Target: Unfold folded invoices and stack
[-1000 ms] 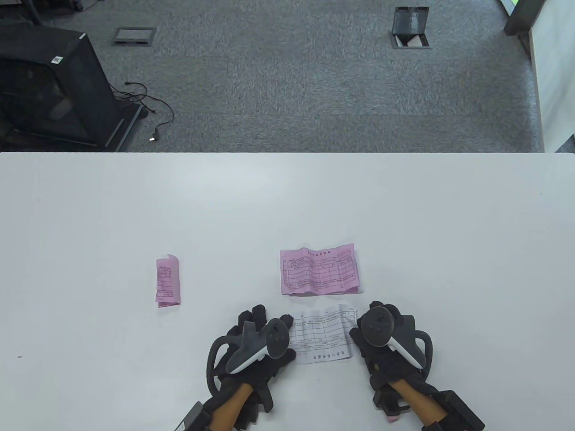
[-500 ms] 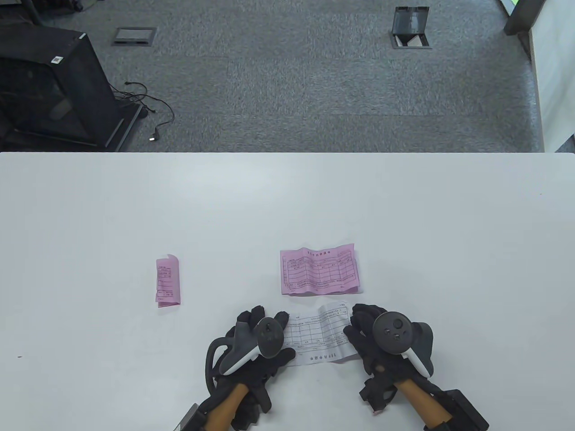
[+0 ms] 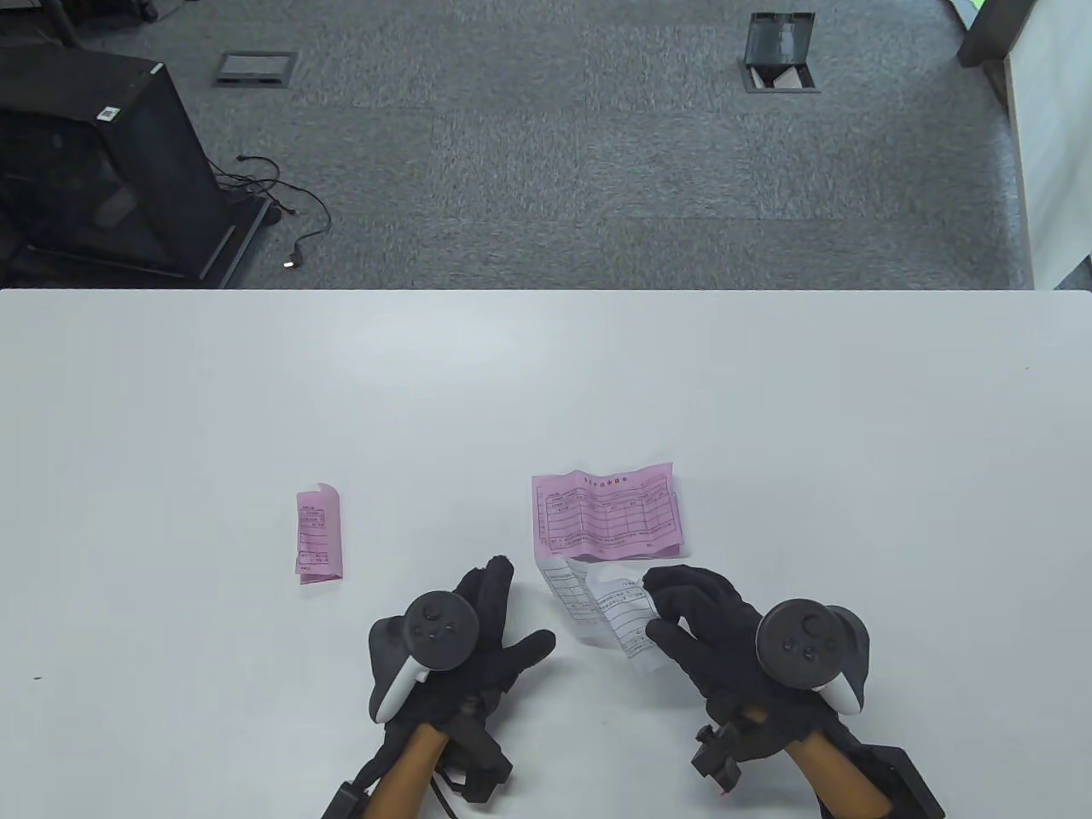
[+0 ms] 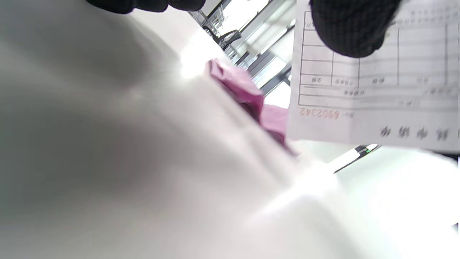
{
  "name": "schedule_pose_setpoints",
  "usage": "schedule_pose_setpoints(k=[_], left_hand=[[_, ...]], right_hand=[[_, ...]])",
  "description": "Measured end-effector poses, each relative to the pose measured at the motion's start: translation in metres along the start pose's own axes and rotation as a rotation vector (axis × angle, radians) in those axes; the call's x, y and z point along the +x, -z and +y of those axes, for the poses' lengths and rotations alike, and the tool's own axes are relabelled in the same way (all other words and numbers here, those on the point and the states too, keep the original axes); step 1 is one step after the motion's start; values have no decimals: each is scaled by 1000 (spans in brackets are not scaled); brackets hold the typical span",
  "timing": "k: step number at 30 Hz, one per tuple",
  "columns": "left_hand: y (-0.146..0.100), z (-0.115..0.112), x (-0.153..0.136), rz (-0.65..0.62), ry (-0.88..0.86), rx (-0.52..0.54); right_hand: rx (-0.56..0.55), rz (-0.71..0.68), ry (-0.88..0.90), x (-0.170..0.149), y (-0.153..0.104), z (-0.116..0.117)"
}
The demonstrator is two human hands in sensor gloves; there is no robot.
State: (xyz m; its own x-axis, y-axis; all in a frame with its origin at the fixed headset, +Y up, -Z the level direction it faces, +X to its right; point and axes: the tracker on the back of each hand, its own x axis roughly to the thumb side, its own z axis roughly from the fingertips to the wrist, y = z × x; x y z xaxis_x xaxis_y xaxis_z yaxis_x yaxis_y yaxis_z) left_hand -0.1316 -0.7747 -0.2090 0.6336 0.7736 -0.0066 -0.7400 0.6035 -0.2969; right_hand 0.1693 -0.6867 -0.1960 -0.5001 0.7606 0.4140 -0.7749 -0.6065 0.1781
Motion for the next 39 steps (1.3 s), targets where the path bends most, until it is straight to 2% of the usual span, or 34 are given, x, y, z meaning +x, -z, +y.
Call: schedule_pose_setpoints(k=[5, 8, 11, 13, 17, 20, 30, 35, 39], left_hand=[[-2, 8, -3, -115, -209, 41], [-3, 8, -3, -182, -335, -9], [-3, 7, -3, -229, -416, -26], [-4, 7, -3, -250, -461, 9], [-6, 8, 0, -267, -496, 82], [-8, 11, 1, -251, -457, 133], [-4, 15, -1, -142, -301, 216], [-1, 14, 2, -19, -140, 224], [2, 11, 5, 16, -69, 203]], right_hand=[[42, -138, 66, 20, -3, -3], [14, -177, 87, 26, -5, -3], [-46, -159, 73, 21, -5, -6], [-93, -116, 77, 11, -5, -7], [-111, -36, 63, -4, -3, -6], [-148, 33, 26, -19, 0, -7], [-154, 252, -31, -59, 5, 6], [-129, 313, -124, -67, 5, 15], [-124, 348, -172, -73, 5, 18]])
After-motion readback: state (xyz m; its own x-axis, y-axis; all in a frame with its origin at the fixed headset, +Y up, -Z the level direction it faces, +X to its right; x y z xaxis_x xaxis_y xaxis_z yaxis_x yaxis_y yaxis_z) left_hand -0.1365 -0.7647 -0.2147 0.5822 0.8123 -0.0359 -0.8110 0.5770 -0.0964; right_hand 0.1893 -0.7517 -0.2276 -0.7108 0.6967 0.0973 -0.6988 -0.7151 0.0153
